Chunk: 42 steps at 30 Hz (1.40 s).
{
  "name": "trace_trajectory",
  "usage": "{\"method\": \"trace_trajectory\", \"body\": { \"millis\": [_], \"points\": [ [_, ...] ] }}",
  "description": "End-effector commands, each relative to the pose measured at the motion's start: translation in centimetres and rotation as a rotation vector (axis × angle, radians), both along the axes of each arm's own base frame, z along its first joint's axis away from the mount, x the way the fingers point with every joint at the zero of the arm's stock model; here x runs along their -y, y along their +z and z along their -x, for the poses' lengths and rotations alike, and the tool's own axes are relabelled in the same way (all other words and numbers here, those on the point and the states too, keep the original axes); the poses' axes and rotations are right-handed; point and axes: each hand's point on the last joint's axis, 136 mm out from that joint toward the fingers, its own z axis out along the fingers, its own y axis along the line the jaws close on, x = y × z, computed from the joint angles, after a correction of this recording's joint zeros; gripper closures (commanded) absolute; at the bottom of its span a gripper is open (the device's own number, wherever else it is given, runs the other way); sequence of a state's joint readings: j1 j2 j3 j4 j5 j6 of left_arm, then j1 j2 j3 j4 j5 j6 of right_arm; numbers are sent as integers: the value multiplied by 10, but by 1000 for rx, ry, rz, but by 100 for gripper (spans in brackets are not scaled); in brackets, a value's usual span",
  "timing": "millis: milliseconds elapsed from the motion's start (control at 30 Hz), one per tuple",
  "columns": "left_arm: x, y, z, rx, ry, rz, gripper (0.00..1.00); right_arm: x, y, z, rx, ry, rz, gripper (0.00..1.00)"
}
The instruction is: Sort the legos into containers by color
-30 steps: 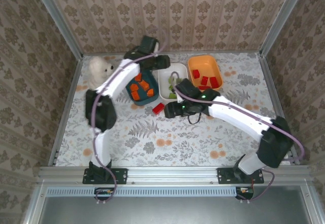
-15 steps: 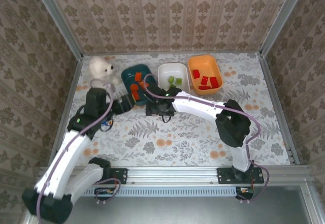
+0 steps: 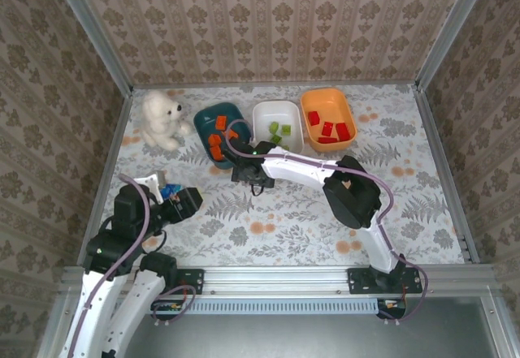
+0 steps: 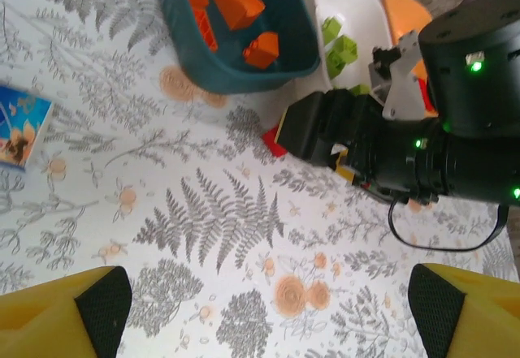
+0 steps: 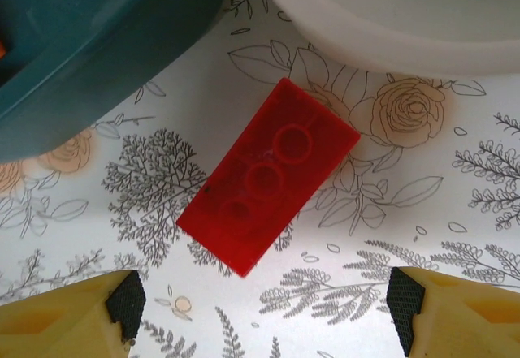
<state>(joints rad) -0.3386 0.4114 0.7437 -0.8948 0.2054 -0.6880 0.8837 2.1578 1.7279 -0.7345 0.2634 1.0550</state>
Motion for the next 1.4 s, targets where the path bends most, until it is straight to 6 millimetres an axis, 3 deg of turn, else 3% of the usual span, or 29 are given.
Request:
{"method": "trace_trajectory", "body": {
  "millis": [0,233,500,600,800,1000,1167,1267,1367],
  "points": [
    [2,7,9,-4,-36,1,8,4,-4,-12,31,-63,35,19],
    [2,8,17,-14,-60,-8,8,-2,-12,-22,48,-83,34,20],
    [2,10,18,-8,-69,-14,8,-1,-31,-27,39,-77,67,28],
    [2,9,17,-9,-67,-12,8,4,-33,-24,30,-75,90,37],
    [4,8,14,-7,-62,-2,8,11,-30,-18,27,-38,112,67],
    [9,-2,12,-31,-75,18,9,12,-1,-9,65,45,95,78],
    [18,-18,6,-68,-96,47,10,17,26,18,58,119,52,81],
    [23,-24,-1,-80,-101,66,11,26,56,36,71,164,19,81],
    [33,-25,-12,-81,-111,97,11,50,96,40,134,184,17,81]
  ]
}}
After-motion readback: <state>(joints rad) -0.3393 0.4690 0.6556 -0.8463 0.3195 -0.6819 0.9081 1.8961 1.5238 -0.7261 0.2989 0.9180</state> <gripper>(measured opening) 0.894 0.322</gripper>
